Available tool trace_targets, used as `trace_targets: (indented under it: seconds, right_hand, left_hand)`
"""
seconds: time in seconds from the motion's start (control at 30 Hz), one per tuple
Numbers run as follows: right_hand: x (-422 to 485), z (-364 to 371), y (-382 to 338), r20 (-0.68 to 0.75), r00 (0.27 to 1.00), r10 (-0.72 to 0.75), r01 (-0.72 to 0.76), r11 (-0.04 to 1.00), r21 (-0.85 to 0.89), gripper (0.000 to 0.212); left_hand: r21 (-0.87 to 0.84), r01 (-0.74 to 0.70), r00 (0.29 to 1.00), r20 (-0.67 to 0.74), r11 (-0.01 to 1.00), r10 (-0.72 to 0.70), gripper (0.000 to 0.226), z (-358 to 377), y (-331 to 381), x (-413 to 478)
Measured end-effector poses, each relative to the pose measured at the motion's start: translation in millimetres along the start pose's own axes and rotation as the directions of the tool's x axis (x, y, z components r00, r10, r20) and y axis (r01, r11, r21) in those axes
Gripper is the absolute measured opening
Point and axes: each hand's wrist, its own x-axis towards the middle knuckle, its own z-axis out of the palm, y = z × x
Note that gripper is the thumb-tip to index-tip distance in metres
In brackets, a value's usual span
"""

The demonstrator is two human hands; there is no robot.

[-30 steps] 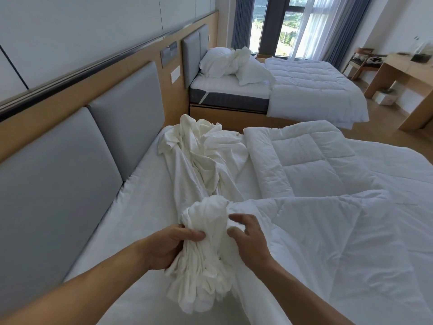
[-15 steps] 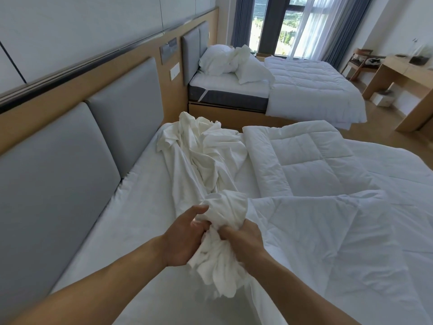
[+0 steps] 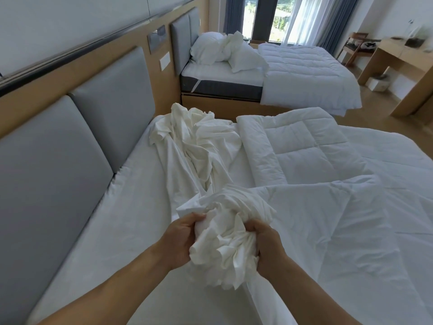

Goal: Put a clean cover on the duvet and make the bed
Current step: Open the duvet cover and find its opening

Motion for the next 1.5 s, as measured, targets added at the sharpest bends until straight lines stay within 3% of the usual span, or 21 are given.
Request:
trace_targets:
  seconds: [0.1,0.2,0.3,0.43,0.6,0.7,0.87,0.97,1.03,1.17,1.33,1.37,1.43,1.5]
  right_hand:
    - [2,-12,2,0.012,0.999,0.04,-0.039,0.998,-0.04,0.022]
    - [5,-33,13,-0.049,0.995,0.083,-0.086,0.994,-0.061,0.011]
    - [9,-49,24,-0.086,0.989,0.118,-0.122,0.992,-0.041,0.025]
    - [7,-37,26,0.003,0.991,0.132,-0.131,0.986,-0.102,0.025]
    - [9,-32,20,0.131,0.988,0.085,-0.077,0.995,-0.066,0.033]
    - [9,-35,19,0.174,0.98,0.098,-0.083,0.992,-0.091,0.039]
    - [14,-41,18,0.181,0.976,0.121,-0.105,0.99,-0.096,0.045]
    - [12,-44,19,0.165,0.977,0.135,-0.117,0.987,-0.114,0.051]
    - [12,-45,20,0.151,0.98,0.13,-0.112,0.986,-0.122,0.052]
    - [14,-50,9,0.045,0.994,0.099,-0.094,0.991,-0.093,0.027]
    - [31,-82,-9,-0.019,0.998,0.053,-0.054,0.999,-0.01,0.035]
    - [33,-92,-10,-0.057,0.997,0.044,-0.046,0.998,-0.033,0.036]
    - [35,-119,-7,-0.199,0.979,-0.036,-0.008,0.976,-0.218,0.037]
    - [34,-146,-1,-0.272,0.949,-0.158,-0.043,0.792,-0.609,0.036]
  left_hand:
    - [-0.029,-0.031,0.999,0.012,0.999,0.032,0.038,7,-3,2]
    - [-0.061,-0.094,0.995,-0.037,0.994,0.092,0.042,5,-1,1]
    - [-0.014,-0.088,0.99,-0.113,0.996,0.085,0.044,0,-7,2]
    - [0.114,-0.071,0.979,-0.181,0.991,0.091,0.036,10,-17,7]
    - [0.457,0.036,0.96,-0.263,0.889,0.096,0.017,15,-20,8]
    - [0.371,0.046,0.934,-0.345,0.927,0.092,0.016,17,-22,10]
    - [0.306,0.074,0.93,-0.364,0.949,0.045,0.023,19,-29,18]
    - [0.356,0.158,0.953,-0.298,0.921,-0.049,0.031,19,-27,20]
    - [0.445,0.196,0.96,-0.27,0.874,-0.078,0.024,25,-24,21]
    - [0.465,0.119,0.949,-0.313,0.877,0.037,0.02,39,-5,26]
    - [0.316,-0.072,0.889,-0.41,0.946,0.204,0.022,49,58,27]
    - [0.259,-0.124,0.886,-0.406,0.958,0.224,0.021,49,75,26]
    - [0.157,-0.208,0.868,-0.425,0.965,0.256,0.04,45,103,26]
    - [0.083,-0.269,0.853,-0.442,0.959,0.278,0.036,46,125,18]
